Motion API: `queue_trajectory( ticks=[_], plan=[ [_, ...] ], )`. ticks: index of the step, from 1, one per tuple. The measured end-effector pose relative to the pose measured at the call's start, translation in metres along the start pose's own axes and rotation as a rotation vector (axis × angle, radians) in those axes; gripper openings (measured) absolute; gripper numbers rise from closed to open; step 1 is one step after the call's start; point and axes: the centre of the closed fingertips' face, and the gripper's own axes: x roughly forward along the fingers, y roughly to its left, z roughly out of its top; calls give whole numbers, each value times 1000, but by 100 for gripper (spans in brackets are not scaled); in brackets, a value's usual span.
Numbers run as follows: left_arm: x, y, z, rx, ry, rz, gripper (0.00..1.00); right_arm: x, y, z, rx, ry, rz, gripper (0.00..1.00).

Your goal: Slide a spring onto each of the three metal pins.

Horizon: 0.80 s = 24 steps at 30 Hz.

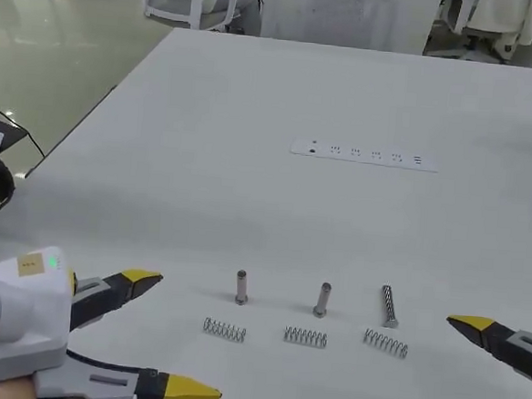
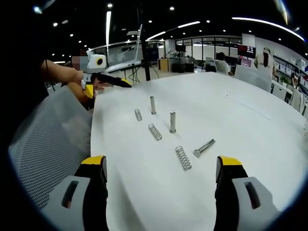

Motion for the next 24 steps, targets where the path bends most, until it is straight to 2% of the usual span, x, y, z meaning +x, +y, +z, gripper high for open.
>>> queue_trajectory(
  ticks=[24],
  plan=[
    [-1, -3, 3, 5, 9, -6, 98, 2, 4, 0, -9, 19, 10, 94]
  ],
)
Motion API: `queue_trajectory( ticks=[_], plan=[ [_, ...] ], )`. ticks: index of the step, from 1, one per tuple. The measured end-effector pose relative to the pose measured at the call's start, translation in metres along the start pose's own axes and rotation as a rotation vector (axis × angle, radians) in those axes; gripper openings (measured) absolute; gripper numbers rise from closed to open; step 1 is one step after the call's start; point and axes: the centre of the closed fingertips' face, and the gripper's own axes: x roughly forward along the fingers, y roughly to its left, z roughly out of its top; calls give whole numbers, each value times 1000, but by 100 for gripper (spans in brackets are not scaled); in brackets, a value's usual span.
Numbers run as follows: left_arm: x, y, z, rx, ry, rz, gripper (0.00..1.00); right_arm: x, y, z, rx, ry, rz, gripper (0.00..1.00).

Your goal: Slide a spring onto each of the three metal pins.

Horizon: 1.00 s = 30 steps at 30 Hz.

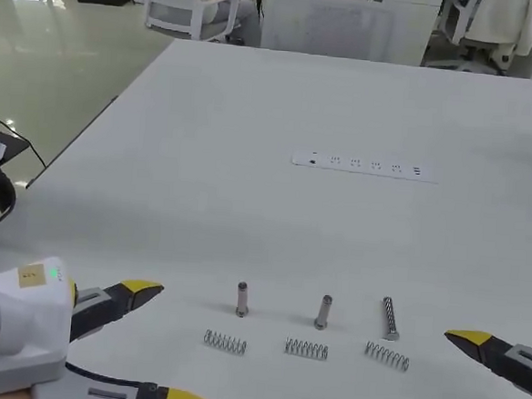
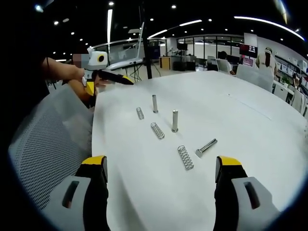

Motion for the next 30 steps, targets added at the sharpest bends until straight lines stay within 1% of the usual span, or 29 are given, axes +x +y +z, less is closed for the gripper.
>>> queue_trajectory(
  ticks=[4, 17, 28, 30],
  plan=[
    [0, 0, -2, -6, 8, 0, 98, 0, 0, 0, 1, 0, 1, 94],
    [0, 2, -3, -6, 7, 4, 98, 0, 2, -3, 7, 13, 13, 93],
    [0, 3, -3, -8, 5, 7, 98, 1, 2, 0, 11, 7, 18, 92],
    [0, 3, -2, -10, 2, 8, 98, 2, 0, 1, 15, 8, 17, 91]
  ],
)
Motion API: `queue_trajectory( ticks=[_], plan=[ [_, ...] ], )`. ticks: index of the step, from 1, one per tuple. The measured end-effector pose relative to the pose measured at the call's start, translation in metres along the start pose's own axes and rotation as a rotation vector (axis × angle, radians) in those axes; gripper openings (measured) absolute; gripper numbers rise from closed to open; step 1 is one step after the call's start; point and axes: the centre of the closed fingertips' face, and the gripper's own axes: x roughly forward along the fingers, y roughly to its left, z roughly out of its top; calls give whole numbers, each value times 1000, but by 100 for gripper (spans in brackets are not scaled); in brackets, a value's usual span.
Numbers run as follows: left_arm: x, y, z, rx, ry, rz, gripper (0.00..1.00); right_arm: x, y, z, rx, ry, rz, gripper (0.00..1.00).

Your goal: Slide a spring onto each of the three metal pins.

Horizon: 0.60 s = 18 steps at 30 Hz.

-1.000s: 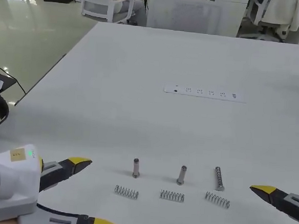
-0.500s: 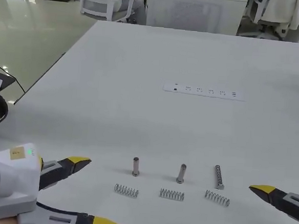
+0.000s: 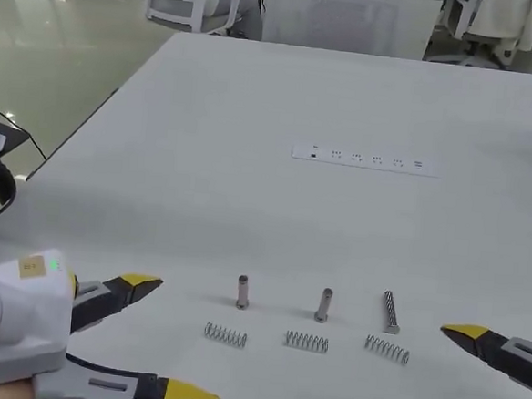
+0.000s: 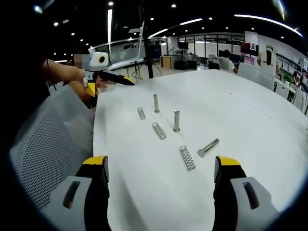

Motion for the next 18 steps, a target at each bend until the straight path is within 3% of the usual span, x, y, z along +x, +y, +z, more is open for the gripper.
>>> queue_trajectory(
  ticks=[7, 18],
  plan=[
    [1, 1, 0, 2, 1, -5, 98, 2, -13, 14, 41, -39, -23, 88],
    [5, 3, -1, -3, 1, -7, 98, 7, -32, 30, 73, -52, -45, 83]
  ],
)
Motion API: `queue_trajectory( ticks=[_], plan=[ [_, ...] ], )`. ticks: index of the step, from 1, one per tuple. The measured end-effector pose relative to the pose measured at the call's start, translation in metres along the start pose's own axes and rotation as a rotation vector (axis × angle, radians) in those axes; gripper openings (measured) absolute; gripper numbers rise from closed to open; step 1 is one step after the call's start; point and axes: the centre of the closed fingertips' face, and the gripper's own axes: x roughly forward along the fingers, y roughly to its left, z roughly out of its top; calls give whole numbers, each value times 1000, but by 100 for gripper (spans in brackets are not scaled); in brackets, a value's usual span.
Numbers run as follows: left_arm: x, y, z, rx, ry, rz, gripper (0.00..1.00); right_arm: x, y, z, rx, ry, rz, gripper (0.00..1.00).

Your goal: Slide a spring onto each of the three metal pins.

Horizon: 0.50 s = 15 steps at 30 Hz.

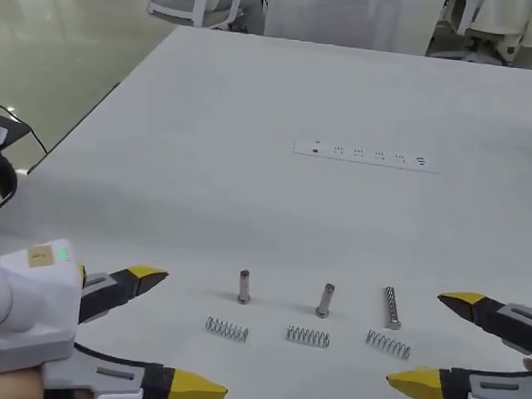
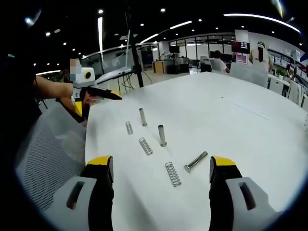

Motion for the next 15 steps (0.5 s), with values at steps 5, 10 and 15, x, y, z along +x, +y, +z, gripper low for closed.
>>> queue_trajectory(
  ticks=[5, 10, 15],
  plan=[
    [0, 1, 0, -4, -1, 2, 98, 3, -11, 5, 16, 13, -29, 78],
    [1, 2, 0, -5, 0, 1, 98, 9, -26, 5, 22, 53, -61, 71],
    [1, 2, -1, -7, 3, 0, 98, 17, -35, 8, 52, 68, -79, 64]
  ],
)
